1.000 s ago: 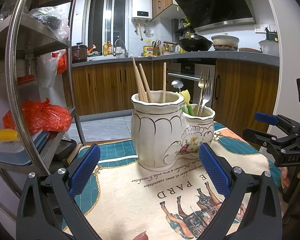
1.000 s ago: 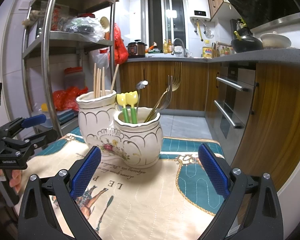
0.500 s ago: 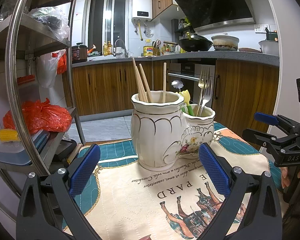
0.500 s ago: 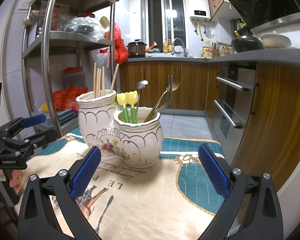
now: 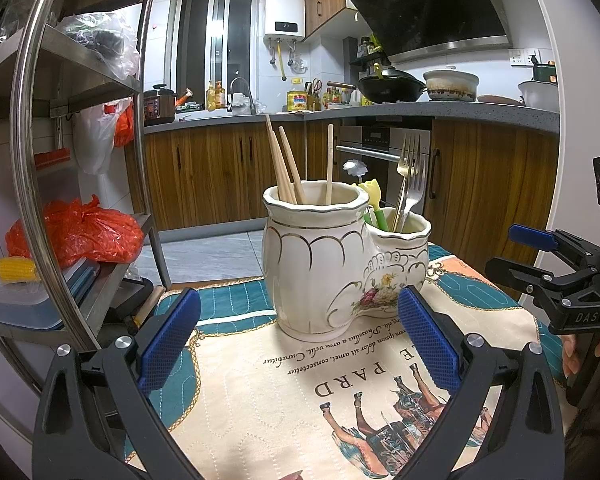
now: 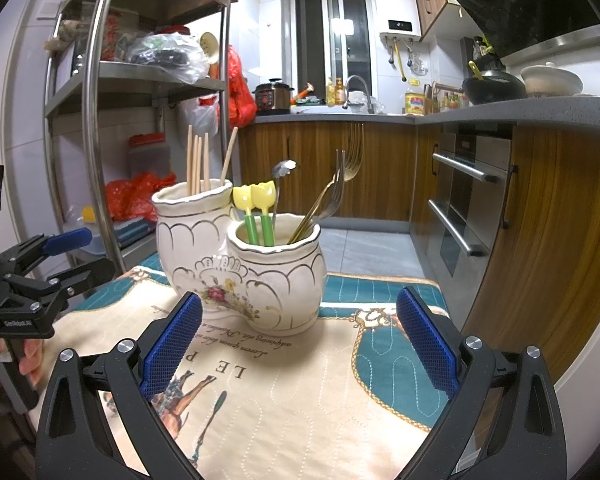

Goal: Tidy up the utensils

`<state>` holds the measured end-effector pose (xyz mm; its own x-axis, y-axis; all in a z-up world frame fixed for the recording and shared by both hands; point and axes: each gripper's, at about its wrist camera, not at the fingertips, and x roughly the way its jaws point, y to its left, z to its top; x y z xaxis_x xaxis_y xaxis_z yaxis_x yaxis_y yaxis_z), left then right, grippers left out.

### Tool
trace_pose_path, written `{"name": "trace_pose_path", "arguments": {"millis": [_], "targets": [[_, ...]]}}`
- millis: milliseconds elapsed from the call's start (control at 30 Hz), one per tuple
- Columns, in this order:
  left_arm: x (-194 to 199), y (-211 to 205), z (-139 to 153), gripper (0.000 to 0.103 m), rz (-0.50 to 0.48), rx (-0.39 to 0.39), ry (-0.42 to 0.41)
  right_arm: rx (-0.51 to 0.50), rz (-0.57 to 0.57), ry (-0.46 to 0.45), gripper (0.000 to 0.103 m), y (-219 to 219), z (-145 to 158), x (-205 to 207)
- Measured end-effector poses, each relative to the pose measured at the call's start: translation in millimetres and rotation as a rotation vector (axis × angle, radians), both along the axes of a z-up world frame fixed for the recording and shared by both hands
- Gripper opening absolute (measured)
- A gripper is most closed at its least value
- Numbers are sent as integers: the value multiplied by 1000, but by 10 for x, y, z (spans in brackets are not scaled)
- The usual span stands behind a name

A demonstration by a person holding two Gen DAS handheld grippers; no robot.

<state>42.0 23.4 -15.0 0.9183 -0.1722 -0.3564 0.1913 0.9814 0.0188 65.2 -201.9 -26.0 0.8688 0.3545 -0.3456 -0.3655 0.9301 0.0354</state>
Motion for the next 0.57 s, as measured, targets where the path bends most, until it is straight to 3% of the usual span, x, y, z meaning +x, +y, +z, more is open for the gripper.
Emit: {"name": "trace_pose_path", "arguments": {"millis": [567], "targets": [[-24,-13,-34,97,7,6,3,-9,-9,9,97,15,-27,15]]}}
